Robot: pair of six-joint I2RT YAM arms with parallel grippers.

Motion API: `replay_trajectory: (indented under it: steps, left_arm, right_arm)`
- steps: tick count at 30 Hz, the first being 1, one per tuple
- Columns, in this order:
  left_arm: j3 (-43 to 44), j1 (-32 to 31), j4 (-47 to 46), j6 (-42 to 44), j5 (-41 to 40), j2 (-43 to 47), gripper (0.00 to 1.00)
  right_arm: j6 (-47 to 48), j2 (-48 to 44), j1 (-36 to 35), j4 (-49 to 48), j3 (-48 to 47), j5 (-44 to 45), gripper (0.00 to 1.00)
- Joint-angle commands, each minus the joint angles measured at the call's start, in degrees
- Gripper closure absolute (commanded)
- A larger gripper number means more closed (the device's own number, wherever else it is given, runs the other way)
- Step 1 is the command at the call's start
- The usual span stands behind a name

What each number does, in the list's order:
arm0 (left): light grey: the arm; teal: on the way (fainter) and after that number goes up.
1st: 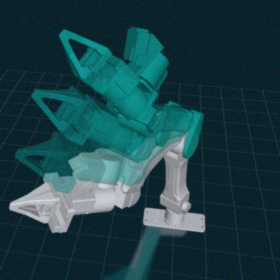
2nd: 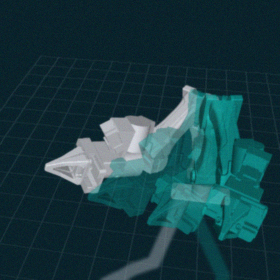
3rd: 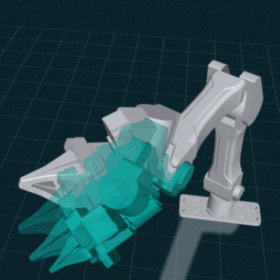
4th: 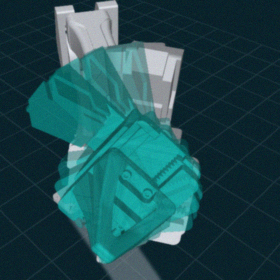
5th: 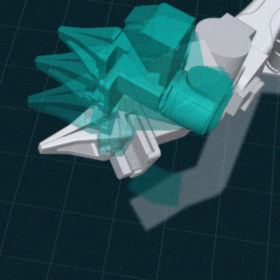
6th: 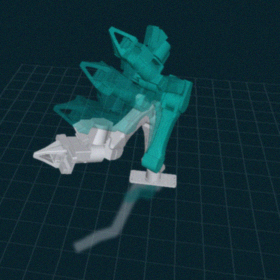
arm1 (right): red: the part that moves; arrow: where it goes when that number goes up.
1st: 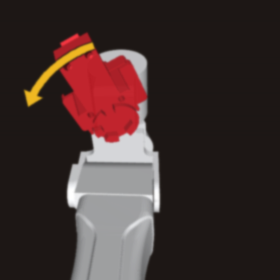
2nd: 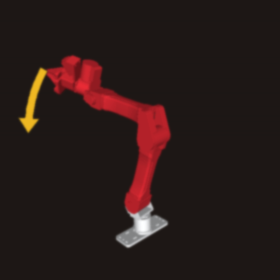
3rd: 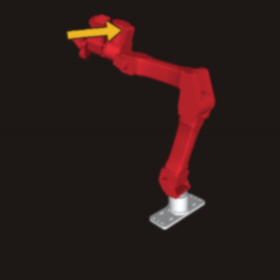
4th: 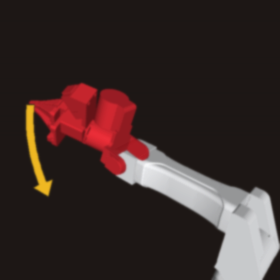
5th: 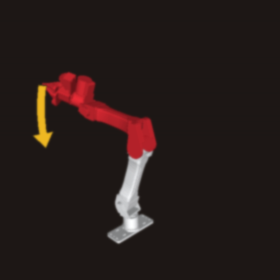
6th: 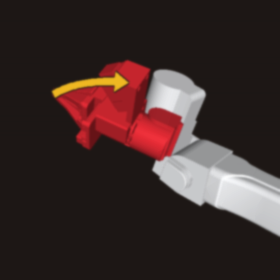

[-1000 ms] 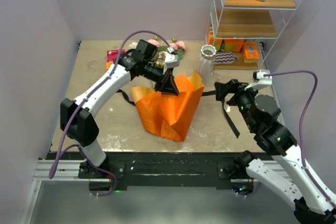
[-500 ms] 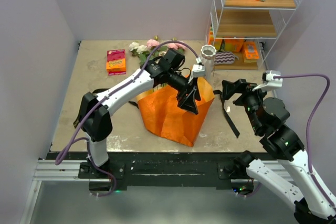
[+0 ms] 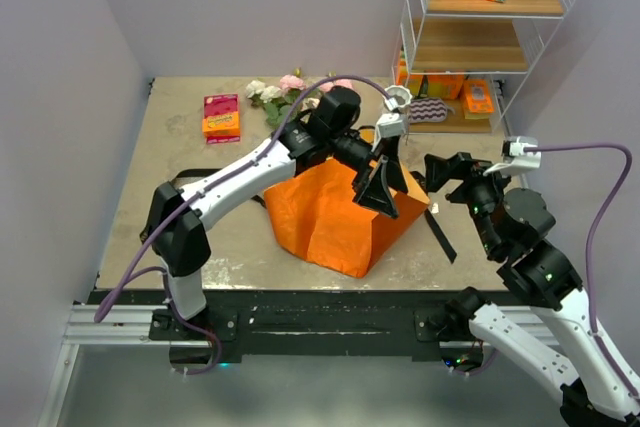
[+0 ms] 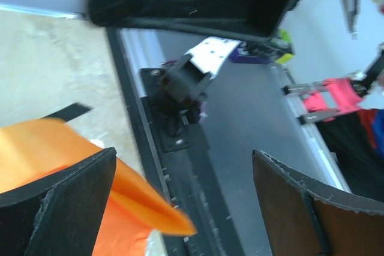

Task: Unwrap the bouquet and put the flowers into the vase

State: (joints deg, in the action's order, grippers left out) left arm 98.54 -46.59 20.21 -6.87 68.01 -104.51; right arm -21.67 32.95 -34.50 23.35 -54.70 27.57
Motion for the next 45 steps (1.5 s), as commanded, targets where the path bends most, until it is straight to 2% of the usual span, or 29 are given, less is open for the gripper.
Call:
replay_trajectory:
  steps: [1, 5, 8, 9, 10, 11, 12, 13, 15, 20, 25, 30, 39, 42, 43, 45]
  left_arm:
    - [0.9, -4.0, -9.6, -9.6, 4.8, -0.6, 0.01]
    - [0.7, -1.2, -12.9, -12.0, 4.2, 2.0, 0.01]
    - [-0.6, 6.1, -11.5, -9.3, 1.6, 4.7, 0.01]
    - [0.1, 10.2, -5.2, -3.7, 0.6, 5.0, 0.01]
    - [0.9, 11.9, -0.2, 1.1, -3.8, 4.8, 0.01]
    - [1.6, 13.2, 4.3, 11.3, -6.5, 3.8, 0.01]
    - [1.3, 14.8, 10.0, 15.1, -9.9, 3.4, 0.01]
    - [0.5, 15.4, 11.6, 18.0, -15.9, 2.9, 0.01]
    - [-2.6, 16.9, 13.4, 23.1, -21.1, 0.8, 0.01]
    - [-7.0, 21.3, 11.1, 23.9, -22.7, -3.4, 0.01]
    - [-7.2, 22.3, 13.5, 26.2, -24.1, -7.5, 0.01]
    - [-10.0, 23.9, 10.7, 25.3, -27.8, -8.0, 0.01]
    - [-10.1, 24.5, 13.3, 26.8, -25.2, -10.7, 0.01]
    - [-9.1, 24.5, 16.2, 28.8, -24.9, -12.5, 0.14]
    - [-8.9, 24.6, 16.7, 29.3, -24.5, -12.7, 0.24]
    - [-8.7, 24.6, 17.3, 29.3, -23.9, -12.7, 0.36]
  right_arm:
    - [-0.3, -2.2, -0.3, 1.0, -2.5, 1.6, 0.07]
    - [0.2, -2.4, -0.3, 2.7, -3.3, 1.5, 0.06]
    - [1.1, -2.0, -0.2, 3.5, -4.6, 1.3, 0.06]
    - [1.5, -1.9, -0.3, 3.5, -5.2, 1.4, 0.06]
    - [1.8, -1.8, -0.2, 3.5, -5.5, 1.5, 0.06]
    - [2.0, -1.7, -0.3, 3.5, -5.9, 1.4, 0.06]
    - [2.0, -1.5, -0.2, 3.5, -6.5, 1.3, 0.06]
    - [2.0, -1.4, -0.2, 3.5, -6.8, 0.5, 0.06]
    - [1.7, -1.0, -0.2, 3.1, -7.4, -0.5, 0.05]
    - [1.0, -0.4, -0.2, 3.0, -8.4, -2.7, 0.05]
    - [1.3, -0.3, -0.3, 3.4, -8.9, -3.1, 0.05]
    - [1.5, -1.1, -0.2, 2.8, -8.2, -4.0, 0.06]
    - [0.8, -0.8, -0.2, 1.2, -7.0, -6.1, 0.07]
    - [0.8, -0.4, -0.3, 1.0, -7.2, -6.4, 0.07]
    - [0.8, -0.4, -0.2, 0.8, -7.3, -6.4, 0.07]
    - [0.8, -0.3, -0.2, 0.6, -7.2, -6.4, 0.07]
